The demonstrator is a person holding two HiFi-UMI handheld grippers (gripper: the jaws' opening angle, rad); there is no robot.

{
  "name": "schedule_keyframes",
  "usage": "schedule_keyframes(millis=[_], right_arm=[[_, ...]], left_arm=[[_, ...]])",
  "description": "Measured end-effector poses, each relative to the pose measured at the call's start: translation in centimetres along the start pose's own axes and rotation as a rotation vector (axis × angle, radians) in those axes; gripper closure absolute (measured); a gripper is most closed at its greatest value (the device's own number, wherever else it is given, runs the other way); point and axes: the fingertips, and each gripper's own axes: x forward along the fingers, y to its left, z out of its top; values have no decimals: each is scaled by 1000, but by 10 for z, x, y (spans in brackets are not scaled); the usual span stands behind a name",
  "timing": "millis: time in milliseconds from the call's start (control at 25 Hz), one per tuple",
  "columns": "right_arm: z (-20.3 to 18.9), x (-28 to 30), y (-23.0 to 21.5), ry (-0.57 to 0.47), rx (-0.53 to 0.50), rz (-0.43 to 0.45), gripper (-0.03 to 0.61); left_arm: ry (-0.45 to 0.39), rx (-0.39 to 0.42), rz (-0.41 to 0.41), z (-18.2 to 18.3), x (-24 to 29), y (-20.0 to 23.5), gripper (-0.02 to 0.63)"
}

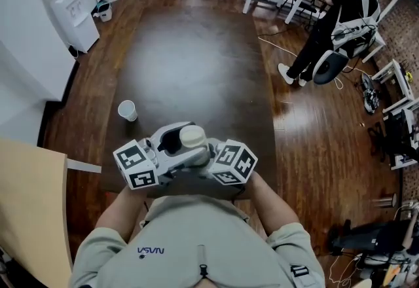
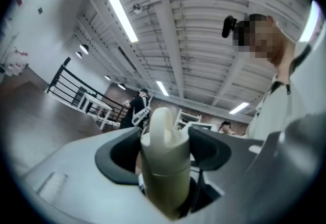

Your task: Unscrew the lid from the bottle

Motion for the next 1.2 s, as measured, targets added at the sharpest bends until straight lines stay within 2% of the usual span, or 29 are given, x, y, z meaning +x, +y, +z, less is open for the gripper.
schedule_keyframes(millis=[120, 160, 240, 360, 600, 760, 920, 1040, 1200], right_arm=[[1, 3, -36, -22, 31, -320, 279], [1, 3, -45, -31, 39, -401, 279], [0, 1, -55, -53, 57, -507, 279], [0, -4, -59, -90, 88, -572, 279], [-6, -4, -60, -94, 75, -565, 279], [-4, -6, -52, -105, 59, -479, 279], [4, -9, -35, -132, 39, -328, 279], [14, -14, -18, -182, 76, -148, 279], [25, -26, 19, -216, 104, 187, 279]], left_arm=[[-16, 66, 156, -2, 2, 15, 319], [-15, 99, 201, -3, 3, 18, 319], [-10, 160, 279, -7, 7, 21, 319], [-13, 192, 334, -10, 13, 19, 321], [-6, 190, 315, -14, 15, 18, 321], [9, 198, 237, -14, 17, 10, 321], [-8, 175, 110, -4, 10, -2, 307], [-26, 109, 7, 7, 3, -9, 304], [0, 84, -117, 14, -3, -19, 304]])
